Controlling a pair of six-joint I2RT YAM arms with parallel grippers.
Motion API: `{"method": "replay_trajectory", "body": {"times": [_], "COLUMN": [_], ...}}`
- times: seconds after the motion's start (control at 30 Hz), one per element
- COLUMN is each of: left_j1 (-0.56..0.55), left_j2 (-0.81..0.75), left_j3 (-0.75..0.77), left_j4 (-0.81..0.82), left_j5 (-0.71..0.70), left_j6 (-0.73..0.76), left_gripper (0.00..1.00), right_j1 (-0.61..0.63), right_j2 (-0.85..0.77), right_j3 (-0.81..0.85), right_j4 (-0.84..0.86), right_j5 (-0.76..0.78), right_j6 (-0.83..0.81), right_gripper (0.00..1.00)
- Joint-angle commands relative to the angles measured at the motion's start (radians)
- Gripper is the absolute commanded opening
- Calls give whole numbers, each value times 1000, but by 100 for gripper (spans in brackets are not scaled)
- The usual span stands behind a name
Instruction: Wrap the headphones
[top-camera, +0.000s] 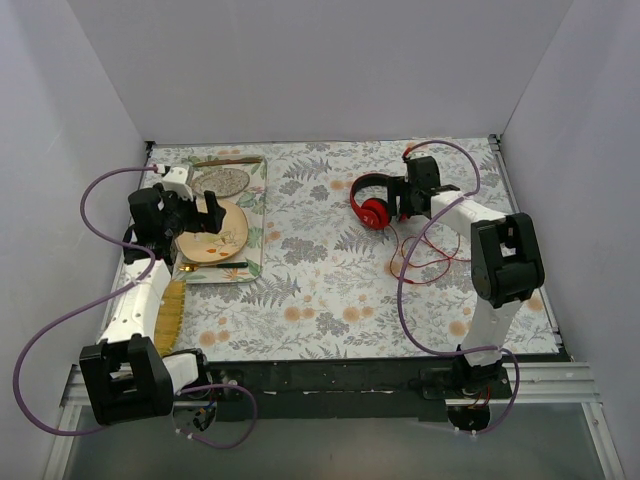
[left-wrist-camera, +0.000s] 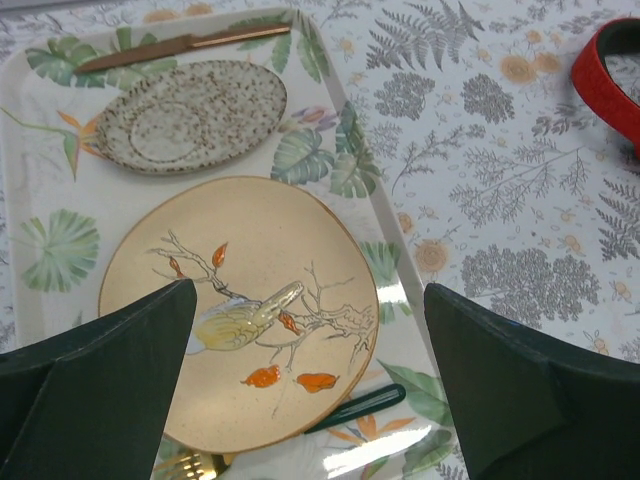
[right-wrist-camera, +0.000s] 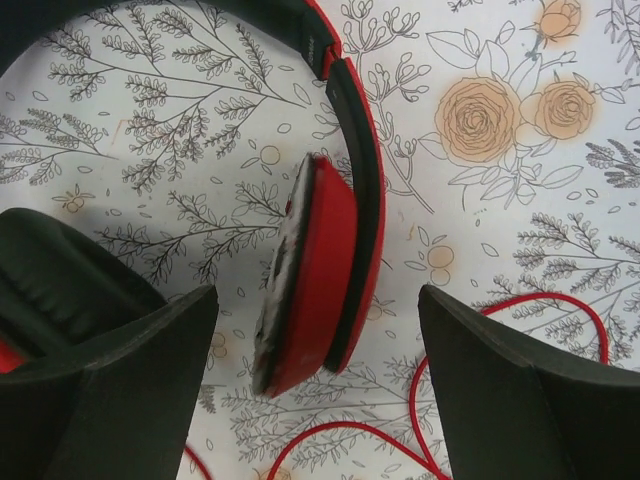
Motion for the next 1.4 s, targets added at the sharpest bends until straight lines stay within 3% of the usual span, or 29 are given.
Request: {"method": "replay_trajectory", "body": {"times": [0.0,0.13,0.23,0.3,0.33,0.4,0.43,0.57,0.73,0.9,1.17,1.37], "left_j1": [0,-1,-6,-9,-10,-27,-36,-64,-130,-233,-299,-307], "left_j2": [-22,-27,-28,-30,-28,-21,-11,18,5,24,3,12], "left_j3": [49,69,80,88,98,118,147,210,249,261,318,253], "left_j4": [-129,-172,-190,-210,-219,-271,-297,-405,-420,-405,-400,-400], "left_j5": [45,70,77,90,97,99,100,96,50,-36,-49,-58], "left_j6": [27,33,34,31,25,16,16,13,5,-4,-33,-9], "left_gripper": [98,98,98,97,97,91,88,76,77,81,83,79], "right_j1": [2,1,-1,-4,-4,-2,-2,36,166,381,585,619], "right_j2": [49,57,69,85,88,83,77,1,-203,-331,-303,-302], "right_j3": [71,77,88,104,111,117,115,82,-4,-29,86,120], "right_j4": [-32,-17,0,-4,-6,-20,-21,-14,69,117,63,55], "right_j5": [7,1,-7,-24,-27,-34,-37,-28,16,71,116,85], "right_j6": [-6,-9,-21,-36,-50,-64,-73,-125,-220,-256,-292,-291], "right_gripper": [88,84,72,57,43,29,17,1,1,1,1,1]}}
